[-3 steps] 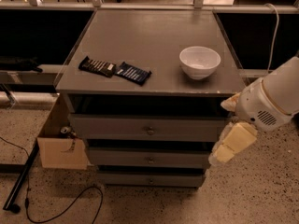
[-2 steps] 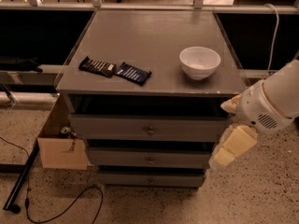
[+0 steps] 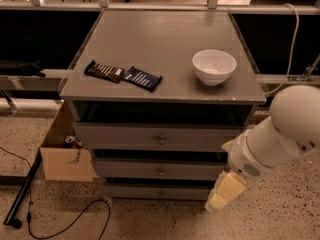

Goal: Open middle drawer

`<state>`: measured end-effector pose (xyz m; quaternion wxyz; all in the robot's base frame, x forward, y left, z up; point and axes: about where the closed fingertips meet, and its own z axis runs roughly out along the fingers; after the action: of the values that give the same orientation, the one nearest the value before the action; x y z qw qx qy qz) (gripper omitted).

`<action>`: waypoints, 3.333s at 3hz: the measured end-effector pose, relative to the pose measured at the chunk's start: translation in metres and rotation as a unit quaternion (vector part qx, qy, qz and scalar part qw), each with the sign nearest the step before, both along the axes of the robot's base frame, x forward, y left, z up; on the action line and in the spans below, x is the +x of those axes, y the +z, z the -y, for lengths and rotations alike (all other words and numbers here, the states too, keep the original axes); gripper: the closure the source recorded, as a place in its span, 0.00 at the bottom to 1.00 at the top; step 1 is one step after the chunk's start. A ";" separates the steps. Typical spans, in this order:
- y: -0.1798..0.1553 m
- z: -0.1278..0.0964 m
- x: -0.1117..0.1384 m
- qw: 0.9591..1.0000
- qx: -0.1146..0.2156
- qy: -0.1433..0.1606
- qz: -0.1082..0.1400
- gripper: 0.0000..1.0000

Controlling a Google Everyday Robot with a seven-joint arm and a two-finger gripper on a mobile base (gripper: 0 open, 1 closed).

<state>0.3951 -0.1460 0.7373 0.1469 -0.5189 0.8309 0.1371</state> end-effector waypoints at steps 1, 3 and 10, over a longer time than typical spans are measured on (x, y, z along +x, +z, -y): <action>-0.027 0.008 -0.002 0.999 -0.013 -0.036 0.036 0.00; -0.023 0.007 0.016 0.996 -0.008 -0.049 0.073 0.00; -0.115 0.041 0.079 0.966 -0.120 -0.123 0.191 0.00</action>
Offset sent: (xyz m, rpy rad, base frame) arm -0.0033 -0.0074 -0.0243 -0.0235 -0.0571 -0.0607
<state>0.4736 -0.1872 0.6226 0.2556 -0.4432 0.8551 -0.0845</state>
